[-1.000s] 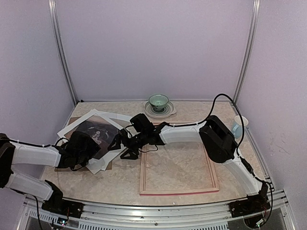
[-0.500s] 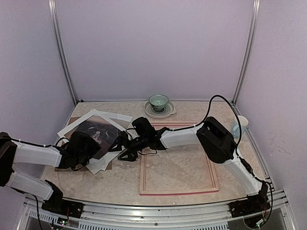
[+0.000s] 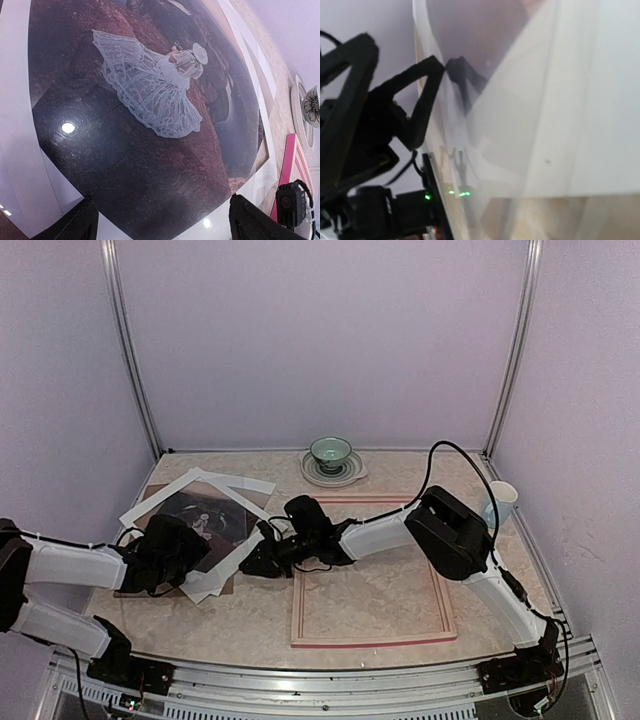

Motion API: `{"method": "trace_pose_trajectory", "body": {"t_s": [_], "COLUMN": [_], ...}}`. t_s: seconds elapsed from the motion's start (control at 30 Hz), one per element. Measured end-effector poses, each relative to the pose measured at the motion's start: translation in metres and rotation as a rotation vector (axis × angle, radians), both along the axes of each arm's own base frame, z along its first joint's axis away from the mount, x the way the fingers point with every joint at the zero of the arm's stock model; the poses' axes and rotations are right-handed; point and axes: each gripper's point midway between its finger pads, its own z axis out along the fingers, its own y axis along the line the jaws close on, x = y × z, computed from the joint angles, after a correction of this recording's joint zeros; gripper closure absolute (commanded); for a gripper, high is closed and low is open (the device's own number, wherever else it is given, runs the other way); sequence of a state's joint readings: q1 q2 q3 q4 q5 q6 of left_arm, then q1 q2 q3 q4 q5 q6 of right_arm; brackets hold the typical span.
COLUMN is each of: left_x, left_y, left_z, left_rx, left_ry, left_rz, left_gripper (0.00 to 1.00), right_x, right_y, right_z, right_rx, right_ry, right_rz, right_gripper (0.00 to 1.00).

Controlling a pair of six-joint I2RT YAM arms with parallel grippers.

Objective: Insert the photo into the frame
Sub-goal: Pick up the glass panel from the mat board.

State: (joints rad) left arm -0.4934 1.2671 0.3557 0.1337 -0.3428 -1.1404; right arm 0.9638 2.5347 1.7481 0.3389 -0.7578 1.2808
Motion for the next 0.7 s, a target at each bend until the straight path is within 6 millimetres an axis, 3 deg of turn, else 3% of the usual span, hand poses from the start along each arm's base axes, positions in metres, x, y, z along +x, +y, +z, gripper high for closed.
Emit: {"method": "trace_pose_trajectory", "body": {"t_s": [0.07,0.37,0.53,0.7], "left_x": [-0.001,-0.011,-0.006,0.004], "left_y": [-0.001,-0.003,-0.005,-0.005], "left_z": [0.000,0.007,0.036,0.074], "left_rx": [-0.003,-0.015,-0.021,-0.031], "left_ry": [0.004,0.026,-0.029,-0.126], "left_rz": [-0.005,-0.034,-0.036,-0.027], "left_gripper": [0.11,0.11,0.11,0.11], "right_x": [0.000,0.003,0.003,0.004], "right_y": [0.000,-0.007,-0.016,-0.031], "right_z": [0.001,0.003,0.015,0.040], "right_rx": [0.010,0.020,0.026,0.037], "right_ry": [-0.010,-0.022,-0.038,-0.073], "right_rz": [0.002,-0.006,-0.013,-0.029], "right_gripper": [1.00,1.00,1.00,1.00]}}
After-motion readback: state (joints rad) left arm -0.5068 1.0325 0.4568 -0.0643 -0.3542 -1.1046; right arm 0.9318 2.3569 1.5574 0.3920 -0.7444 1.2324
